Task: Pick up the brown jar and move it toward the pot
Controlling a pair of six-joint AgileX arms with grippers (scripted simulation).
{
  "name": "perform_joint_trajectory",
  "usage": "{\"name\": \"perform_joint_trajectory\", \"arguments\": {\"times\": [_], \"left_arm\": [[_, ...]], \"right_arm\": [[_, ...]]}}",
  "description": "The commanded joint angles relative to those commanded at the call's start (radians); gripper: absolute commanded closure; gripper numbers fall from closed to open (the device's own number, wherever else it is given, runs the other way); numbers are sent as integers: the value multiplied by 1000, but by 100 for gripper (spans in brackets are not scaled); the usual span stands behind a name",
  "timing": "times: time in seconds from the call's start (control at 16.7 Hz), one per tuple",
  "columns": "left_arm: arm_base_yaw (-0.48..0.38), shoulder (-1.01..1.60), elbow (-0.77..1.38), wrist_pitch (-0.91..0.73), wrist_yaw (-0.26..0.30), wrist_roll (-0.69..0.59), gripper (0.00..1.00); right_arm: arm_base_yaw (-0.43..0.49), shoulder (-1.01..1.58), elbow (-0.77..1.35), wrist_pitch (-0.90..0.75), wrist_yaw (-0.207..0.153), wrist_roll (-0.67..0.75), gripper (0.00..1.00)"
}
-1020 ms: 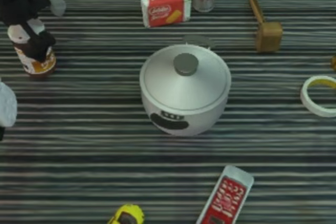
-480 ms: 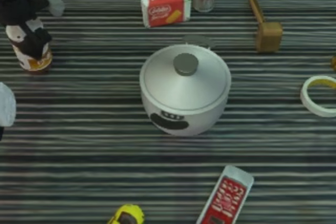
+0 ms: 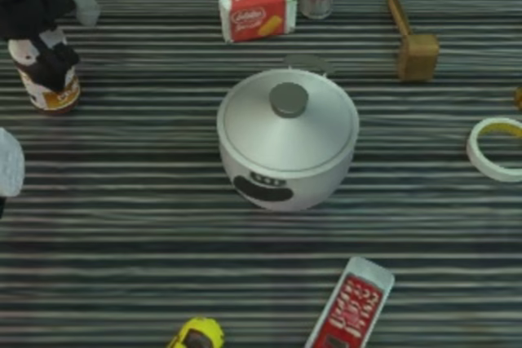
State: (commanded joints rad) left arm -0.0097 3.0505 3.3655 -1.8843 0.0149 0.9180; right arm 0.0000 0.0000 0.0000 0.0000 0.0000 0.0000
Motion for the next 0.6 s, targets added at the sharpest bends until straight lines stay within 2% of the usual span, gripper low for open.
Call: {"name": "perform_joint_trajectory", "arguments": {"times": [0.42,0.48,0.6], "left_arm": [[0,0,0,0,0,0,100],[10,22,47,56,-8,2,100],[11,12,36,63,-9,2,100]], "right_arm": [[0,0,0,0,0,0,0],[0,0,0,0,0,0,0],[0,0,0,0,0,0,0]]}}
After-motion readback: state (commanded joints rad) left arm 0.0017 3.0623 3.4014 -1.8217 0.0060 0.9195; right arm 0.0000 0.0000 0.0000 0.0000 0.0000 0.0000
